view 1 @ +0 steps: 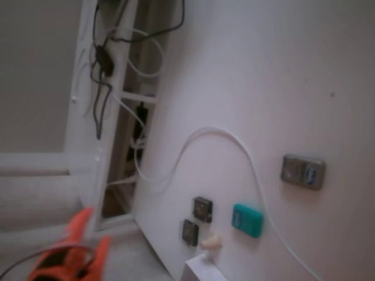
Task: Grasp the green cube and put it in the bin.
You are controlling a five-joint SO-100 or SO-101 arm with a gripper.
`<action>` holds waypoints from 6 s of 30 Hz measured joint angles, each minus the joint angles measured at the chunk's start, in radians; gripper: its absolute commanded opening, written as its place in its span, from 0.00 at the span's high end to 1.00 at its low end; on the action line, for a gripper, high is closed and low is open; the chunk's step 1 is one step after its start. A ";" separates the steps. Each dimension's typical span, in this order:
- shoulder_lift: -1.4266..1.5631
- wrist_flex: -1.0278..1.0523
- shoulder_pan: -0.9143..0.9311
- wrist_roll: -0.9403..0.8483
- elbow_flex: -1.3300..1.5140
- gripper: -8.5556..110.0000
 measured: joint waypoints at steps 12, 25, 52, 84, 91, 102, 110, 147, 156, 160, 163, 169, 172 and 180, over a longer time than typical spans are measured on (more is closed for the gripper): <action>-0.061 0.173 0.196 -0.002 0.407 0.71; -0.172 0.038 0.299 -0.046 0.664 0.72; -0.238 -0.083 0.175 -0.229 0.796 0.71; -0.055 -0.370 0.126 -0.617 0.735 1.00; 0.137 -0.443 -0.123 -1.092 0.641 1.00; 0.242 -0.230 -0.518 -1.519 0.618 1.00; 0.272 -0.192 -0.643 -1.539 0.723 1.00; 0.482 -0.485 -0.693 -1.545 1.266 0.73; 0.618 -0.652 -0.684 -1.548 1.433 0.74; 0.693 -0.859 -0.647 -1.497 1.448 0.75; 0.775 -0.977 -0.592 -1.453 1.466 0.76; 1.031 -0.933 -0.433 -1.345 1.631 0.76; 1.157 -0.765 -0.356 -1.252 1.640 0.76; 1.368 -0.281 -0.181 -1.083 1.640 0.78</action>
